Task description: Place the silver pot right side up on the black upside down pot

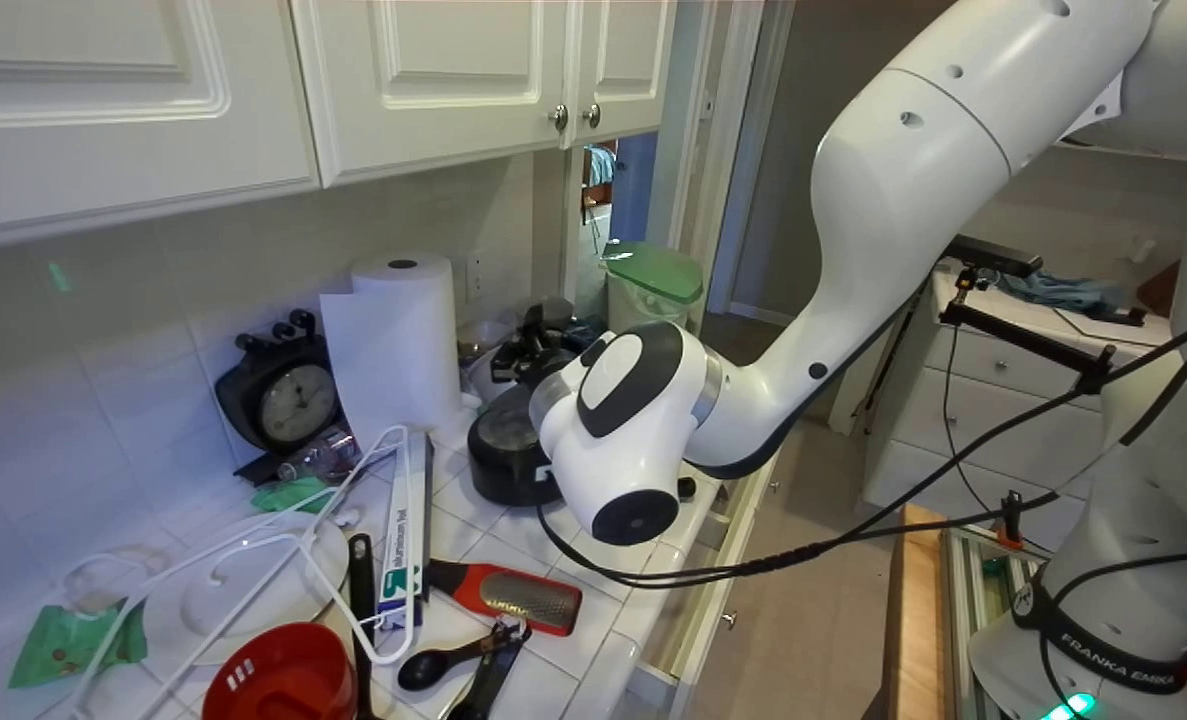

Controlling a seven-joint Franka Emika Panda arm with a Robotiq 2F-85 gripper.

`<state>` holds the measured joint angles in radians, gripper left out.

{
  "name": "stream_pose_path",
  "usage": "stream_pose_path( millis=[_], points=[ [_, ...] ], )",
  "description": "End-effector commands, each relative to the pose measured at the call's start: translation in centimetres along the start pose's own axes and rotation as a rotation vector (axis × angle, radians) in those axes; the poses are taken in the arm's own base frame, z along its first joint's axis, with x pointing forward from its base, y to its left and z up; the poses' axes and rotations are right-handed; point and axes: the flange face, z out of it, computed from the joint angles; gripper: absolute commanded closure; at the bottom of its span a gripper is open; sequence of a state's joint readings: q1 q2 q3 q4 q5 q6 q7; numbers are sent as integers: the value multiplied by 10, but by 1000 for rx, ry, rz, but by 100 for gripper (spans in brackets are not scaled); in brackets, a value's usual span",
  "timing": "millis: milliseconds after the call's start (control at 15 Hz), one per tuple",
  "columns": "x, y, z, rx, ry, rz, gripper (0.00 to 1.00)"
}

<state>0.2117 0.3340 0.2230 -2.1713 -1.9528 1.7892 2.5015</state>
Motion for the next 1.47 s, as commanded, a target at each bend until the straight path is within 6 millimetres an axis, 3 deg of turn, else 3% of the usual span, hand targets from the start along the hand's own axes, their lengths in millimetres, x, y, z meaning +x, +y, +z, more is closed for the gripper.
stream_pose_path(
  millis=[0, 733, 1400],
  points=[
    [-17, 1, -9, 21, 12, 0, 90],
    [-51, 5, -25, 24, -2, -52, 90],
    [-65, 12, -16, -6, -47, -87, 90]
  ],
)
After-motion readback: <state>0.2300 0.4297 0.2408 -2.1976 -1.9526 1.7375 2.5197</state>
